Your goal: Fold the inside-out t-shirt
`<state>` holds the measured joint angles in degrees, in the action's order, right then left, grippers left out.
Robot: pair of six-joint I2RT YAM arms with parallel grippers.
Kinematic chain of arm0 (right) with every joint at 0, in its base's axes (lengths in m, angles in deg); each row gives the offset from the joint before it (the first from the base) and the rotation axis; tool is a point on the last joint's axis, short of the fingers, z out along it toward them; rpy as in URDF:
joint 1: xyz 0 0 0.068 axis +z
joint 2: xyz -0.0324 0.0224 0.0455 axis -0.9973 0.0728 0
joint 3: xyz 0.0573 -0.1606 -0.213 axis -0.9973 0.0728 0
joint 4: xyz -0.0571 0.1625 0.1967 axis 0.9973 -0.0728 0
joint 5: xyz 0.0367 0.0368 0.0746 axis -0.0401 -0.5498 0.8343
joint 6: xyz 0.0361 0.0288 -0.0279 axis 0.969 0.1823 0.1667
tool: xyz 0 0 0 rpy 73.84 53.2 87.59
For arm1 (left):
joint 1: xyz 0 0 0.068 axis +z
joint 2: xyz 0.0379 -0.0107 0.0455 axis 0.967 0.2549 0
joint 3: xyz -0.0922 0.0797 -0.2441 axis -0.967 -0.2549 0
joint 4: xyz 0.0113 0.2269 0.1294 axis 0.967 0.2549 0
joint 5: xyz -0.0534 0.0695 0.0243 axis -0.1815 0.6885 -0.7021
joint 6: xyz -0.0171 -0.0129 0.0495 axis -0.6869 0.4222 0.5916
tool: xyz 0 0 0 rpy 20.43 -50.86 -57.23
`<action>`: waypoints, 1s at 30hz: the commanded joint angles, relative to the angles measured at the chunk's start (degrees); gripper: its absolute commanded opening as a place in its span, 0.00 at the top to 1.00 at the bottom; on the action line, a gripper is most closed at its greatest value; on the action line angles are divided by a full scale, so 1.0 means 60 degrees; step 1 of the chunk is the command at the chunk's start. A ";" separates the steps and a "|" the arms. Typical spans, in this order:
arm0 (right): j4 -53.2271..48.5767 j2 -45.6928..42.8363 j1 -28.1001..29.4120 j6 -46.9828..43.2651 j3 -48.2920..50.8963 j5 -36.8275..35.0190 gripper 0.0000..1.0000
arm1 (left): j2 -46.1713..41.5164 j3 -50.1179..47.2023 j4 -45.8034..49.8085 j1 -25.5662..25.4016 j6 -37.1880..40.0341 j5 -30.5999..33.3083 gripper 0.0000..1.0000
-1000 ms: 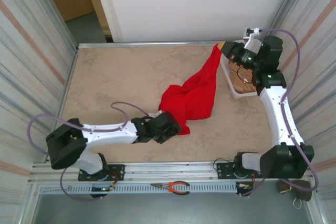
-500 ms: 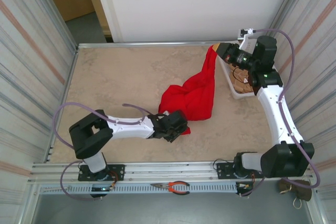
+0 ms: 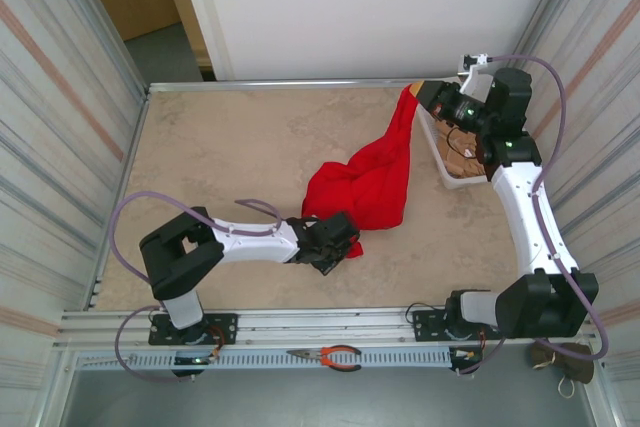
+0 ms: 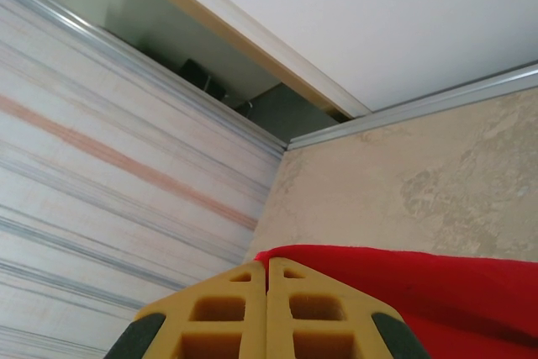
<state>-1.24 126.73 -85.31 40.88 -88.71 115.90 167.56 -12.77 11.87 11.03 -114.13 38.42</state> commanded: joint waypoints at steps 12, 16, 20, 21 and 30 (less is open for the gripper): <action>0.2060 0.0792 -0.3258 0.3178 -0.2071 0.0692 1.00 | -0.4406 0.3894 0.2748 0.8954 1.0015 -0.5619 1.00; 0.2006 0.0368 -0.3425 0.3400 -0.2501 0.0497 1.00 | -0.3911 0.6041 0.3304 1.0631 1.0471 -0.7086 1.00; 0.1921 -0.0053 -0.3397 0.3497 -0.2610 0.0337 1.00 | -0.3872 0.6420 0.2592 1.1110 0.9990 -0.7587 1.00; 0.1914 -0.0139 -0.3397 0.3528 -0.2596 0.0348 1.00 | -0.3860 0.6429 0.2433 1.1161 0.9884 -0.7657 1.00; 0.2005 -0.0985 -0.3581 0.4076 -0.3737 0.0143 1.00 | -0.4826 0.7010 0.0769 1.1500 0.8980 -0.7245 1.00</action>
<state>7.94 123.25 -106.12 63.46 -105.43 117.41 142.89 25.48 22.58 79.40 -58.88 -5.42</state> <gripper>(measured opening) 0.046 0.059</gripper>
